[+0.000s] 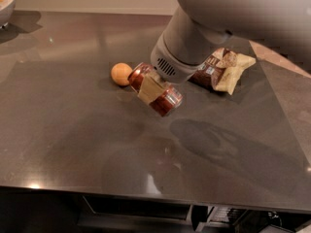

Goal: Place coke can upright

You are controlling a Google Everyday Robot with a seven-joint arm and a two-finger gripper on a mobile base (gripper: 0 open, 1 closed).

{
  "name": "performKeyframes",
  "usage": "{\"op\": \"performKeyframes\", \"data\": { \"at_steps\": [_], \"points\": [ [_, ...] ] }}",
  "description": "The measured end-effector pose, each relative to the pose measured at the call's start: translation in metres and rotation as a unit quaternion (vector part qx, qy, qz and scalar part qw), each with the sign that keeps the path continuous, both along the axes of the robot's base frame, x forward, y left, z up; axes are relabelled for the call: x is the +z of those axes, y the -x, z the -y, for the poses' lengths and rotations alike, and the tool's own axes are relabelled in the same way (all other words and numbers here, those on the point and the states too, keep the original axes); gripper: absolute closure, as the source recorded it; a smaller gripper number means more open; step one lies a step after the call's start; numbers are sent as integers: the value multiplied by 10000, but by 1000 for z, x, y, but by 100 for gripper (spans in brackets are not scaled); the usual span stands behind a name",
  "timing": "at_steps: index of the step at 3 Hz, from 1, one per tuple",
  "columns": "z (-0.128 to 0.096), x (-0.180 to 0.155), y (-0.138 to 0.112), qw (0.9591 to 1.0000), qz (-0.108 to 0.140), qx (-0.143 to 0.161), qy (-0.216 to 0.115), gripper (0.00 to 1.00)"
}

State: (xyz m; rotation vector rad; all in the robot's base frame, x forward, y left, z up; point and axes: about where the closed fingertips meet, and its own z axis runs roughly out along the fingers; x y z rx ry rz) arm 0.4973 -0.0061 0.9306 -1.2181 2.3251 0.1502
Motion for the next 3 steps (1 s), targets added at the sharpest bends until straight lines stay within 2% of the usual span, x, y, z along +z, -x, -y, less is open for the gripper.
{"op": "performKeyframes", "data": {
  "at_steps": [1, 2, 3],
  "points": [
    [0, 0, 0, 10000, 2, 6, 8, 100],
    [1, -5, -2, 9995, 74, 73, -300, 100],
    [3, -15, -7, 9948, 217, 248, -966, 100]
  ]
}}
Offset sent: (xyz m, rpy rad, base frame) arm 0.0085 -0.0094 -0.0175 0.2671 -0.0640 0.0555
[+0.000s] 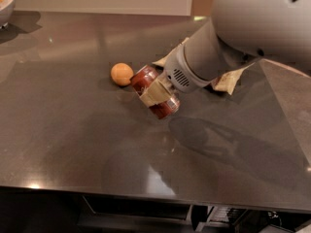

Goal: Place coke can upright

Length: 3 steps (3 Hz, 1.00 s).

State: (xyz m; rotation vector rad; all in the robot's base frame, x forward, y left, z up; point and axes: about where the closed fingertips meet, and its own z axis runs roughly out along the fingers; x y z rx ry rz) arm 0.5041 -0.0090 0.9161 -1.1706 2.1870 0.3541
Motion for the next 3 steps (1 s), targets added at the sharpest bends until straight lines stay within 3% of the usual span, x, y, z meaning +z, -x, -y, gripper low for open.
{"op": "performKeyframes", "data": {
  "at_steps": [1, 2, 3],
  "points": [
    [20, -28, -11, 9976, 146, -162, -658, 100],
    [13, -44, -14, 9887, 297, -149, -1465, 100],
    [4, -45, -11, 9717, 379, -70, -2332, 100]
  ]
}}
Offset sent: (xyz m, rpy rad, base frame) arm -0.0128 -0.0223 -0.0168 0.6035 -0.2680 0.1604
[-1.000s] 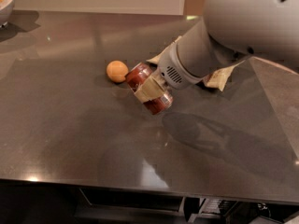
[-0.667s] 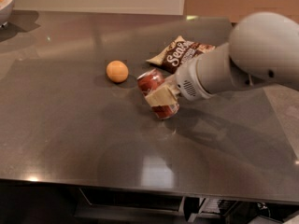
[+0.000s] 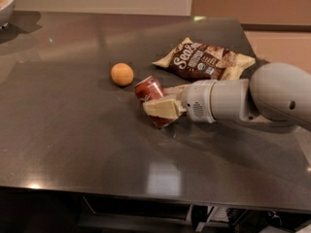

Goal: Place coke can upright

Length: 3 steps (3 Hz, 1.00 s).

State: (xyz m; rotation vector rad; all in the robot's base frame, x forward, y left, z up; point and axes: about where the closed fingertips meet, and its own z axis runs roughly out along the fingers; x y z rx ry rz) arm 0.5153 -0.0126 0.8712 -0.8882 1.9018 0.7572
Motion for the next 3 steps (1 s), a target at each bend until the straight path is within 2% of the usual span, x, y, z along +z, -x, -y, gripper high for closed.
{"op": "performKeyframes", "data": {
  "at_steps": [1, 2, 3],
  "points": [
    [3, 21, 12, 9957, 369, 126, -836, 100],
    [16, 40, 24, 9878, 997, 257, -1171, 100],
    [17, 44, 30, 9820, 1411, 364, -1205, 100]
  ]
}}
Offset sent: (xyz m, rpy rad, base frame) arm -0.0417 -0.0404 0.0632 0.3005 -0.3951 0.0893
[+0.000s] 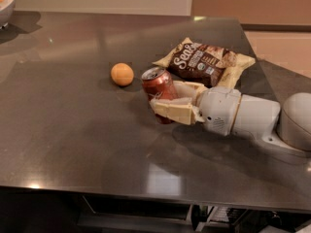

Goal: Place coke can upright

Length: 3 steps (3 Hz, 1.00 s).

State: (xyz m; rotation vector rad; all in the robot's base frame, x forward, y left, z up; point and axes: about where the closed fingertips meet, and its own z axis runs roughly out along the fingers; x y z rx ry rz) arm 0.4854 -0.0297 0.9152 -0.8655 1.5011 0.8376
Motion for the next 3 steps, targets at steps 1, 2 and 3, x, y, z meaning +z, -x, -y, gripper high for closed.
{"op": "performKeyframes", "data": {
  "at_steps": [1, 2, 3],
  "points": [
    [-6, -7, 0, 9998, 147, -12, -111, 100],
    [-13, -15, -5, 9993, 163, -18, -348, 100],
    [-19, -20, -8, 9984, 147, 16, -542, 100]
  ]
}}
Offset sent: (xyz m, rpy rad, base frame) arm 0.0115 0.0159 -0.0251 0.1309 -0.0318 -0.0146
